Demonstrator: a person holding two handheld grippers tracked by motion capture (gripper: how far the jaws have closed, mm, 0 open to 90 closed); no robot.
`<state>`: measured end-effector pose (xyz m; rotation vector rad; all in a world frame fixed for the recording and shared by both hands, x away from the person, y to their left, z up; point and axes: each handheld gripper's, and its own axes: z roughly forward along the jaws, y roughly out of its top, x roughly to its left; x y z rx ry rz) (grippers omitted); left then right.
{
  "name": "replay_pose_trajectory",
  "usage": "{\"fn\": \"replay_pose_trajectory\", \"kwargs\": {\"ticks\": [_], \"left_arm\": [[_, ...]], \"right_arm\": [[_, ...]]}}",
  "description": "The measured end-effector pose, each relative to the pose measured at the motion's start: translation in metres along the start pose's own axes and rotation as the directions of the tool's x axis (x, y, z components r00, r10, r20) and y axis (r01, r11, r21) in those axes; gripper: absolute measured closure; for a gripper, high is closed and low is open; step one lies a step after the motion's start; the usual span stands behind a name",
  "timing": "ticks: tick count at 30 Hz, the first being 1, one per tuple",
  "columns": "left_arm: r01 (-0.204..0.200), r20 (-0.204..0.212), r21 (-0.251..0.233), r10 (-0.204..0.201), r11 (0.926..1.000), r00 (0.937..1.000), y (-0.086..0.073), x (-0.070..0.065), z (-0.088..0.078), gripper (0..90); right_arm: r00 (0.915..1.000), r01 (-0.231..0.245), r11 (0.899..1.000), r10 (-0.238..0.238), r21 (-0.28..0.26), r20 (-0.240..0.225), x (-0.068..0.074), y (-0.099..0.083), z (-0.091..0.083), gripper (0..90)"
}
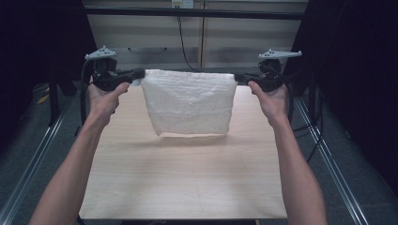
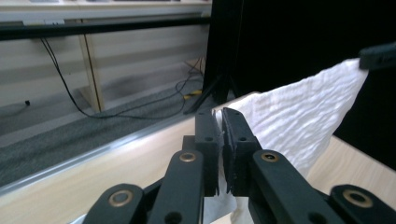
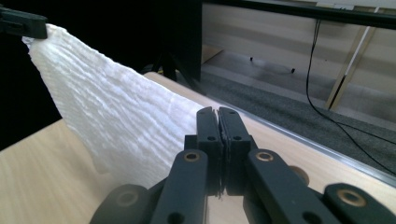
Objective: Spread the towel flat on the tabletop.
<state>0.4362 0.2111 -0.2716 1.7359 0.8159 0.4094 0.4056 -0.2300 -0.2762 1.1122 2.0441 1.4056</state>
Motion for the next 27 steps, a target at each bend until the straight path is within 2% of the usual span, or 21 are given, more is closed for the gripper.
{"fn": "replay_pose_trajectory", "kwargs": {"ticks": [2,5,7,8,10,13,18,19,23,27], "left_arm": [[-0.006,0.009,-0.015,0.006,0.9999,0.9999,0.002,0.001,-0.002,85.8],[-0.037,0.017,0.003,0.037,0.9993,0.9992,-0.007,-0.001,-0.004,85.7],[-0.039,0.031,0.016,0.039,0.9991,0.9988,-0.017,0.000,-0.003,85.8],[-0.040,0.035,0.023,0.040,0.9989,0.9986,-0.024,-0.001,-0.003,85.8],[-0.047,0.050,0.051,0.044,0.9976,0.9978,-0.038,-0.002,-0.001,85.7],[-0.052,0.073,0.066,0.048,0.9964,0.9962,-0.053,-0.008,-0.002,85.7],[-0.058,0.097,0.072,0.051,0.9957,0.9940,-0.070,-0.016,-0.008,85.7],[-0.061,0.101,0.071,0.053,0.9956,0.9935,-0.074,-0.018,-0.010,85.7],[-0.062,0.118,0.072,0.054,0.9955,0.9915,-0.090,-0.027,-0.017,85.7],[-0.052,0.112,0.097,0.041,0.9939,0.9929,-0.108,-0.032,-0.022,85.7]], "right_arm": [[0.9998,0.012,1.000,-0.012,-0.005,0.013,0.000,0.004,0.002,88.7],[0.9999,0.013,1.000,-0.013,-0.013,0.006,0.002,0.003,0.002,88.7],[1.0000,0.005,1.000,-0.005,0.011,-0.005,0.002,-0.014,0.005,88.7],[1.0000,0.005,1.000,-0.005,0.011,-0.005,0.002,-0.014,0.005,88.7],[0.9999,-0.003,0.999,0.003,0.033,-0.015,0.003,-0.030,0.008,88.8],[0.9992,-0.018,0.999,0.019,0.041,-0.036,0.005,-0.053,0.005,88.7],[0.9980,-0.024,0.999,0.027,0.044,-0.057,0.009,-0.069,-0.003,88.7],[0.9973,-0.026,0.999,0.029,0.044,-0.067,0.013,-0.077,-0.008,88.7],[0.9961,-0.026,0.998,0.030,0.048,-0.083,0.019,-0.087,-0.014,88.7],[0.9942,-0.007,0.997,0.015,0.076,-0.106,0.031,-0.104,-0.019,88.7]]}}
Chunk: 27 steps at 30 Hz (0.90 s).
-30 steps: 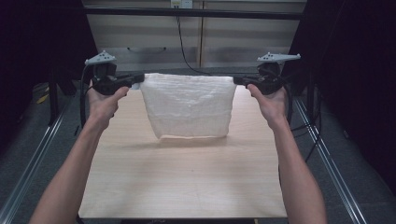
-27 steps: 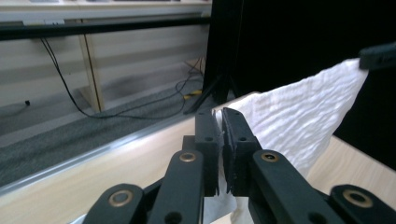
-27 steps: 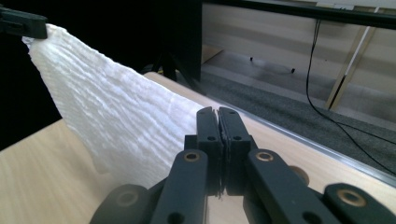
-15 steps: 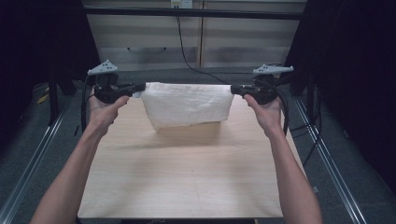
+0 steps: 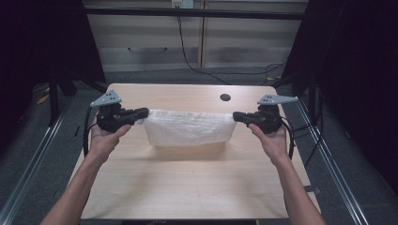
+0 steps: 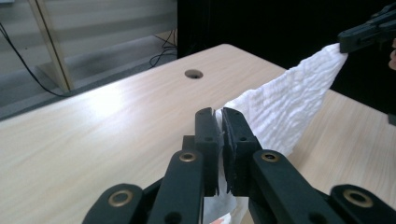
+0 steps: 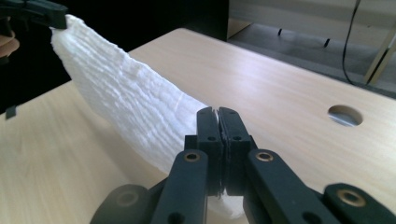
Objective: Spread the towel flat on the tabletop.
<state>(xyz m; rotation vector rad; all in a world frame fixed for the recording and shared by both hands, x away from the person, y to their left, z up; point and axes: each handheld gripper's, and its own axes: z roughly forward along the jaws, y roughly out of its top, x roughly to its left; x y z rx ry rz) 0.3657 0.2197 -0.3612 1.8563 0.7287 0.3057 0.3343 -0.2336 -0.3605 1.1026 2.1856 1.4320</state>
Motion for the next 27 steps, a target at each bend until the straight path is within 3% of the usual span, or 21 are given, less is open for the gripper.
{"fn": "replay_pose_trajectory", "kwargs": {"ticks": [10,14,18,27], "left_arm": [[0.031,0.068,0.021,-0.032,0.9993,0.9971,-0.051,-0.010,-0.018,85.5],[0.030,0.082,0.061,-0.035,0.9977,0.9960,-0.073,-0.020,-0.022,85.5],[0.058,0.100,0.098,-0.068,0.9935,0.9927,-0.098,-0.025,-0.022,85.6],[0.025,0.119,0.164,-0.045,0.9862,0.9919,-0.127,-0.040,-0.019,85.6]], "right_arm": [[0.9975,-0.001,0.999,0.004,0.037,-0.071,0.020,-0.035,-0.006,88.6],[0.9953,0.001,0.998,0.005,0.059,-0.097,0.030,-0.050,-0.007,88.6],[0.9926,0.000,0.996,0.011,0.092,-0.121,0.041,-0.071,-0.004,88.6],[0.9875,-0.045,0.986,0.068,0.160,-0.142,0.044,-0.120,-0.001,87.8]]}}
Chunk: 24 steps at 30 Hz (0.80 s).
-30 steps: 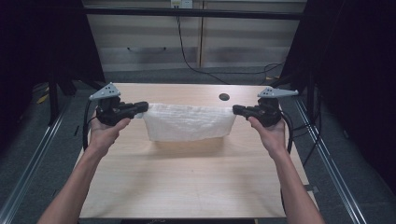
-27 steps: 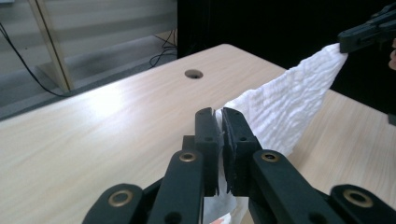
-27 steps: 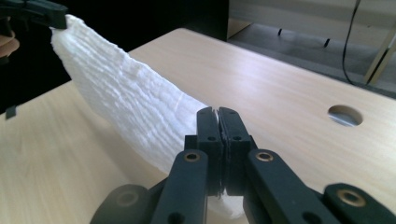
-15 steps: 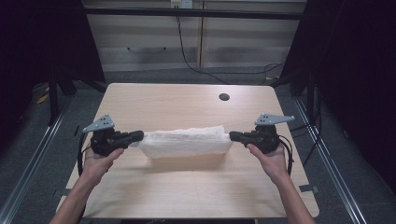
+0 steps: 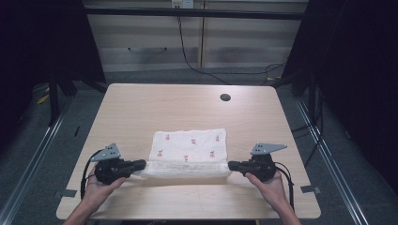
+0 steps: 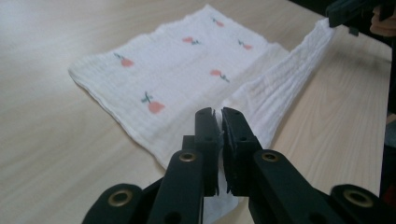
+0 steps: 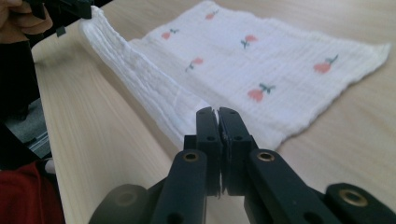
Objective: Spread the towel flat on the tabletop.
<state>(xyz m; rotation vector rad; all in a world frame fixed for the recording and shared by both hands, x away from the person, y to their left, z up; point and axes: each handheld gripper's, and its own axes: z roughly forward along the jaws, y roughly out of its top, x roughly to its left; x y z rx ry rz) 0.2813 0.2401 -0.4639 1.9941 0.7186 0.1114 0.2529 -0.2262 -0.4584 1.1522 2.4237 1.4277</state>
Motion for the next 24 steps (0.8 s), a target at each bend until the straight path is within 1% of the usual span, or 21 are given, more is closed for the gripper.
{"fn": "replay_pose_trajectory", "kwargs": {"ticks": [1,2,3,4,5,6,8,10,11,12,14,17,20,22,23,24], "left_arm": [[-0.014,-0.006,0.013,0.014,0.9998,0.9999,-0.003,-0.002,0.002,85.5],[-0.018,-0.023,0.013,0.019,0.9998,0.9996,-0.006,-0.004,0.003,85.5],[-0.020,-0.021,0.027,0.020,0.9994,0.9996,-0.009,-0.005,0.005,85.4],[-0.020,-0.020,0.039,0.021,0.9990,0.9996,-0.011,-0.006,0.006,85.4],[-0.031,-0.018,0.054,0.032,0.9980,0.9993,-0.015,-0.008,0.007,85.4],[-0.034,-0.011,0.062,0.035,0.9975,0.9993,-0.016,-0.008,0.007,85.2],[-0.034,-0.011,0.074,0.035,0.9967,0.9993,-0.019,-0.011,0.007,85.1],[-0.036,-0.007,0.061,0.036,0.9975,0.9993,-0.018,-0.012,0.005,84.6],[-0.036,0.003,0.057,0.035,0.9978,0.9994,-0.018,-0.012,0.005,84.5],[-0.033,0.004,0.056,0.033,0.9979,0.9994,-0.018,-0.012,0.005,84.0],[-0.027,0.013,0.048,0.026,0.9985,0.9996,-0.018,-0.013,0.003,81.5],[-0.009,0.016,0.005,0.009,1.0000,0.9998,-0.015,-0.011,-0.003,79.0],[0.003,0.011,-0.033,-0.002,0.9994,0.9999,-0.009,-0.008,-0.010,76.0],[0.004,0.002,-0.055,-0.003,0.9985,1.0000,-0.004,-0.006,-0.014,74.2],[0.009,0.003,-0.059,-0.008,0.9982,1.0000,-0.002,-0.005,-0.014,74.1],[0.007,-0.007,-0.055,-0.007,0.9985,0.9999,0.000,-0.004,-0.014,73.8]], "right_arm": [[1.0000,-0.005,1.000,0.005,0.004,-0.002,0.000,-0.003,0.000,87.6],[1.0000,-0.006,1.000,0.006,0.008,-0.001,0.000,-0.006,0.000,87.3],[0.9999,-0.013,1.000,0.013,0.010,-0.002,0.001,-0.013,0.001,86.5],[0.9999,-0.013,1.000,0.013,0.010,-0.002,0.001,-0.013,0.001,86.5],[0.9999,-0.013,1.000,0.013,0.011,-0.005,0.001,-0.015,0.001,86.4],[0.9998,-0.016,1.000,0.016,0.019,-0.008,0.002,-0.018,0.002,85.9],[0.9999,-0.013,0.999,0.013,0.032,-0.004,0.004,-0.021,0.002,84.4],[0.9999,-0.009,0.999,0.009,0.035,-0.009,0.005,-0.022,0.002,83.0],[0.9999,-0.012,0.999,0.012,0.036,-0.007,0.006,-0.022,0.002,82.0],[0.9998,-0.016,0.999,0.016,0.039,-0.008,0.006,-0.022,0.002,81.5],[0.9999,-0.011,0.999,0.011,0.042,0.000,0.007,-0.023,0.003,81.4],[1.0000,-0.007,0.999,0.006,0.038,0.002,0.008,-0.021,0.003,80.7],[1.0000,-0.002,1.000,0.002,0.031,0.006,0.006,-0.018,0.004,79.4],[0.9999,-0.010,1.000,0.010,0.026,0.008,0.003,-0.014,0.005,78.2],[0.9999,-0.011,1.000,0.011,0.024,0.012,0.002,-0.013,0.007,76.9],[0.9998,-0.012,1.000,0.012,0.027,0.014,0.000,-0.011,0.007,75.5]]}}
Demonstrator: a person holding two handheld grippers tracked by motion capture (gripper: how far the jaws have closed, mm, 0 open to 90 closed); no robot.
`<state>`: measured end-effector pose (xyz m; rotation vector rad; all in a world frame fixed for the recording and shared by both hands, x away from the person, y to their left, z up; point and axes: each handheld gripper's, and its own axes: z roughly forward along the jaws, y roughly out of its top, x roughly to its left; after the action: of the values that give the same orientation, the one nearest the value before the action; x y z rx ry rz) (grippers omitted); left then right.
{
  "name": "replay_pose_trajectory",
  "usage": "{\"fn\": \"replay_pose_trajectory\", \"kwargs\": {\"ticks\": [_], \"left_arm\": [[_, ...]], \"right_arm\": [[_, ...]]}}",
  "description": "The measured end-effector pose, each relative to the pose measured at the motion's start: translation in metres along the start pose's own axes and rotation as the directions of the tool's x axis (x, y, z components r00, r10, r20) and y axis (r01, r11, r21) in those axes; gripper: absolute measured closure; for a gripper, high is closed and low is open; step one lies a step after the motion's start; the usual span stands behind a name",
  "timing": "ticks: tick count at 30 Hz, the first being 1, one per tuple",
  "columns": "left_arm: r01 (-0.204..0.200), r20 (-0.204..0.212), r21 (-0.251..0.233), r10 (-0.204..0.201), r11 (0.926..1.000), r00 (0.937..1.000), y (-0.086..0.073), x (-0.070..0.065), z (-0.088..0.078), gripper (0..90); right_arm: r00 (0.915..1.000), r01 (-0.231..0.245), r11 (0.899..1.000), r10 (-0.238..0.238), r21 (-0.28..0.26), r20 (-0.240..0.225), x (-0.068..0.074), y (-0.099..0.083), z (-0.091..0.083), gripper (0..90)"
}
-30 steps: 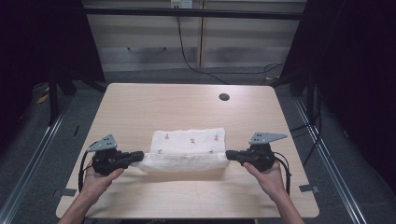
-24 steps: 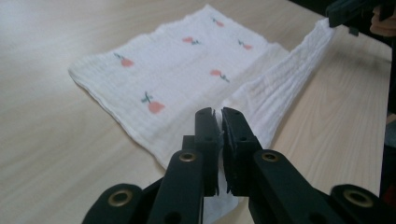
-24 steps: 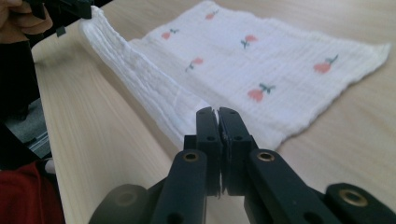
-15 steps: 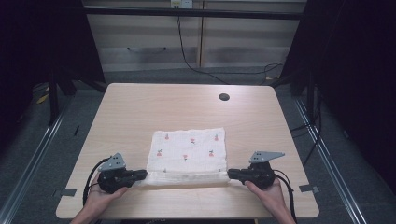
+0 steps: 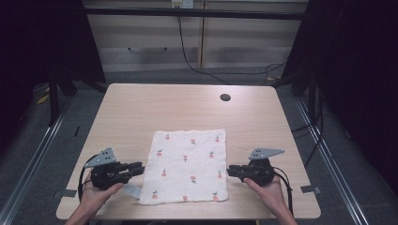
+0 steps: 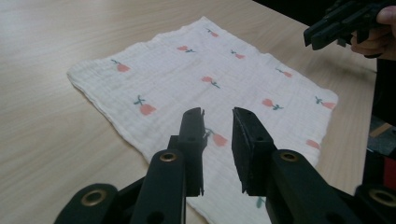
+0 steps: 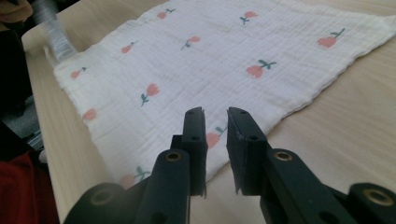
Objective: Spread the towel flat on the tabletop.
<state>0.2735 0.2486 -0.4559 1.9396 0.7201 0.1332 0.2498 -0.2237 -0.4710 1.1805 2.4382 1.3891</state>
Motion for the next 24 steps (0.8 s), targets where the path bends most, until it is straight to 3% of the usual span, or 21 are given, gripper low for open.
{"fn": "replay_pose_trajectory", "kwargs": {"ticks": [3,5,9,11,13,14,17,22,24], "left_arm": [[0.005,-0.011,0.036,-0.004,0.9993,0.9999,0.009,0.005,0.010,72.8],[-0.017,-0.017,0.071,0.018,0.9973,0.9997,0.016,0.008,0.020,72.0],[-0.005,-0.029,0.130,0.008,0.9915,0.9996,0.024,0.019,0.042,72.2],[-0.013,-0.023,0.173,0.017,0.9849,0.9996,0.023,0.027,0.059,74.4],[0.023,-0.048,0.199,-0.014,0.9797,0.9988,0.016,0.033,0.072,75.3],[0.025,-0.040,0.207,-0.017,0.9781,0.9990,0.012,0.034,0.076,75.3],[-0.008,-0.047,0.255,0.020,0.9668,0.9987,0.004,0.030,0.082,75.7],[-0.002,-0.049,0.245,0.015,0.9695,0.9987,0.000,0.030,0.084,75.8],[-0.010,-0.045,0.239,0.021,0.9711,0.9988,-0.001,0.029,0.084,75.3]], "right_arm": [[0.9999,-0.001,1.000,0.001,-0.002,0.011,-0.007,0.009,0.007,71.3],[0.9999,-0.005,1.000,0.005,0.004,0.014,-0.009,0.015,0.013,70.3],[0.9988,0.032,0.998,-0.034,0.060,0.034,-0.014,0.030,0.032,69.3],[0.9979,0.043,0.996,-0.047,0.079,0.045,-0.019,0.036,0.040,69.3],[0.9981,0.036,0.995,-0.041,0.089,0.047,-0.025,0.039,0.049,70.4],[0.9980,0.034,0.995,-0.038,0.097,0.050,-0.028,0.038,0.053,72.1],[0.9987,0.009,0.996,-0.013,0.093,0.049,-0.037,0.031,0.061,72.2],[0.9980,0.004,0.993,-0.012,0.116,0.062,-0.040,0.026,0.063,72.9],[0.9969,0.024,0.989,-0.035,0.144,0.070,-0.037,0.022,0.063,72.9]]}}
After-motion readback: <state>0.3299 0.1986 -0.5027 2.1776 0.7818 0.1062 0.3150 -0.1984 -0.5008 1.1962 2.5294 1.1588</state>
